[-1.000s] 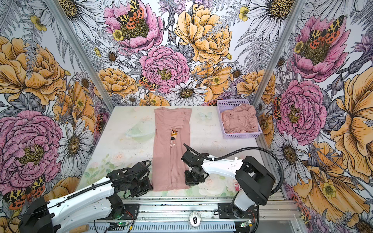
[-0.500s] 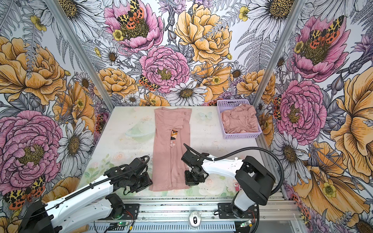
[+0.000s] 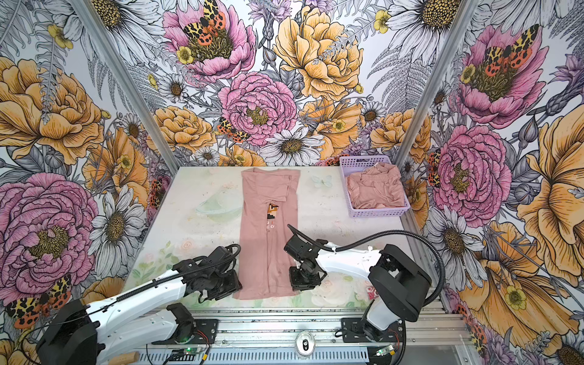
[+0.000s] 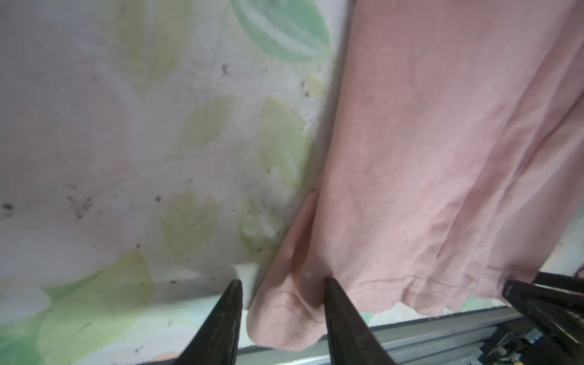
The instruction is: Fold and stack the mixed laundry pile
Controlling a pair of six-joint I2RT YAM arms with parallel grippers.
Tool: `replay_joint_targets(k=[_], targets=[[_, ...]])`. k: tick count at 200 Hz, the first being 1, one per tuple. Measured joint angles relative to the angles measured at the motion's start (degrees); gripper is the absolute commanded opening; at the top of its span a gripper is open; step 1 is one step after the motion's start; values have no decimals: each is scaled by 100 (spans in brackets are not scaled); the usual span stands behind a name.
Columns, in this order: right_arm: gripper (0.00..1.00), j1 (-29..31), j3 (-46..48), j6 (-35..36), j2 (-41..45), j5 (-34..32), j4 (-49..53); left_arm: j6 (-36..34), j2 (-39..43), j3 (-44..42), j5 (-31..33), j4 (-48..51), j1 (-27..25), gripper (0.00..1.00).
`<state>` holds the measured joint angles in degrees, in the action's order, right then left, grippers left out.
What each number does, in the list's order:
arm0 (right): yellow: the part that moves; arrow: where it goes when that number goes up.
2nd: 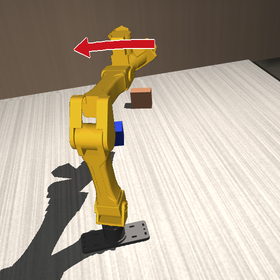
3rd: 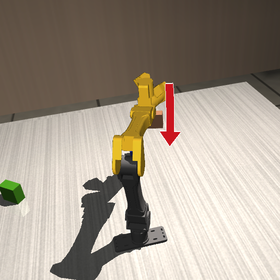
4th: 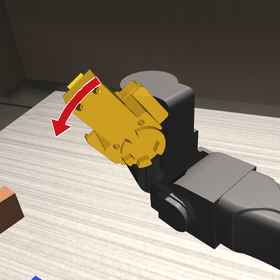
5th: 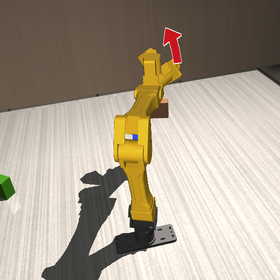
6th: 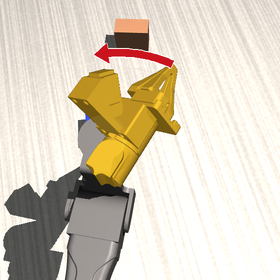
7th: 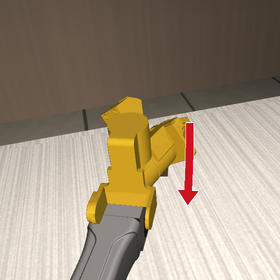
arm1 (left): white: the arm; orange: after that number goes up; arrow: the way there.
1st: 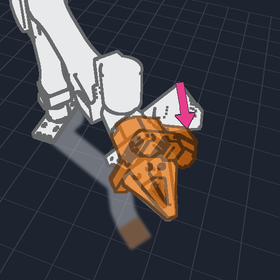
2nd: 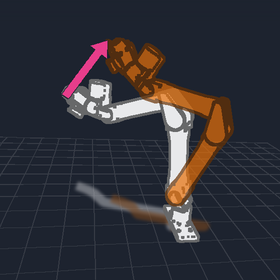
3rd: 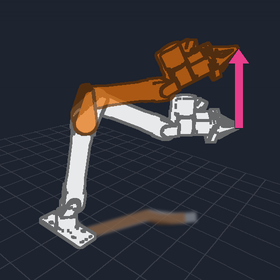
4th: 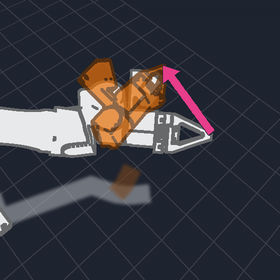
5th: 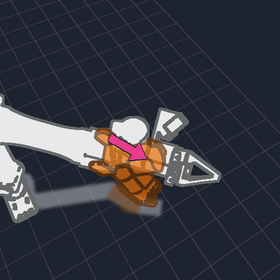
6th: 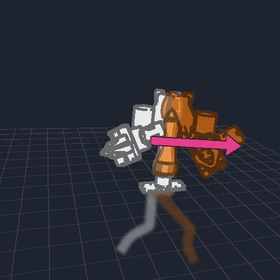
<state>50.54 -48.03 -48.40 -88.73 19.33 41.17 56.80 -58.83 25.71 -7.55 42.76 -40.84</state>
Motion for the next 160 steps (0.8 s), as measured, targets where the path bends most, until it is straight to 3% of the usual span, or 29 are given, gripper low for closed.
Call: replay_joint_targets(k=[67, 160], targets=[[27, -17, 0, 2, -129, 0, -37, 7, -26, -55, -107, -221, -24, 37], [32, -28, -2, 59, -140, 0, -37, 326, 103, -179, -138, -437, -396, 39]])
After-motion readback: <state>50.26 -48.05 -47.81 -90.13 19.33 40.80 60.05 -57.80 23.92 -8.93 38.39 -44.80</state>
